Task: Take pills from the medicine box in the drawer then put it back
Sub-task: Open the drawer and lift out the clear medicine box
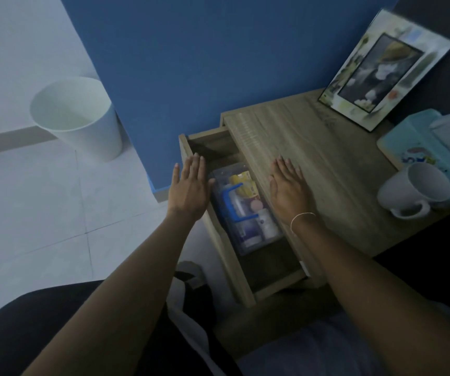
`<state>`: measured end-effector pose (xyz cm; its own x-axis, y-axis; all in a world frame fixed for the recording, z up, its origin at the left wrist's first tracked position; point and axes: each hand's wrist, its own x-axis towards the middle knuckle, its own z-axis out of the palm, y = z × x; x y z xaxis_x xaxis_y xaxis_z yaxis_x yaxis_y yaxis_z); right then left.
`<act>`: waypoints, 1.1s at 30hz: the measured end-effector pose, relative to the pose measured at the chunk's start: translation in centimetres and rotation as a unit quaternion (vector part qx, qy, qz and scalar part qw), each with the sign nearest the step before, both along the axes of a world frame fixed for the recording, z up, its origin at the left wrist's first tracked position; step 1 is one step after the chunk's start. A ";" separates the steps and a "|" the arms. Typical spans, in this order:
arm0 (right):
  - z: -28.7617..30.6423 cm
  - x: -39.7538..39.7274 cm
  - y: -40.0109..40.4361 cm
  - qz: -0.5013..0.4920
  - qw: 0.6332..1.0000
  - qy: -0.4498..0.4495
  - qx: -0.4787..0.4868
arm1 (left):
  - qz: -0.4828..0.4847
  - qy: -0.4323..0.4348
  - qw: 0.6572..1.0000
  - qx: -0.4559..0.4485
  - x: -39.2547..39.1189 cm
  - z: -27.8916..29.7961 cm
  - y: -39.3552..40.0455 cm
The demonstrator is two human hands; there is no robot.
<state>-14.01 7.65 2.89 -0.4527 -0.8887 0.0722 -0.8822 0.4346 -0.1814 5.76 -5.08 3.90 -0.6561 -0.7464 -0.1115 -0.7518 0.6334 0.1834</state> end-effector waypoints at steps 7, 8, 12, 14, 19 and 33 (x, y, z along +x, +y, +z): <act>-0.1 0.4 0.3 -0.005 0.999 -0.001 0.038 | -0.005 -0.006 1.000 0.019 1.7 -0.8 -0.6; -0.1 0.5 0.4 -0.002 0.999 0.005 0.041 | -0.004 -0.004 1.000 0.023 2.1 -0.8 -0.7; 0.0 0.8 0.3 -0.007 0.999 0.007 0.046 | 0.014 0.011 0.999 0.040 3.8 -0.5 -0.8; 0.1 0.9 0.3 -0.011 0.999 0.010 0.045 | 0.019 0.010 0.999 0.044 4.8 -0.4 -0.9; 0.3 1.1 0.3 -0.013 0.999 0.006 0.048 | 0.026 0.002 0.999 0.042 7.1 -0.3 -1.3; 0.3 1.2 0.4 -0.011 1.000 -0.003 0.026 | 0.028 0.000 0.998 0.056 8.4 -0.1 -1.2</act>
<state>-12.84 8.02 3.21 -0.4731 -0.8807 0.0237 -0.8708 0.4633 -0.1645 14.14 -6.29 3.82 -0.6131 -0.7652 -0.1962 -0.7858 0.5650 0.2517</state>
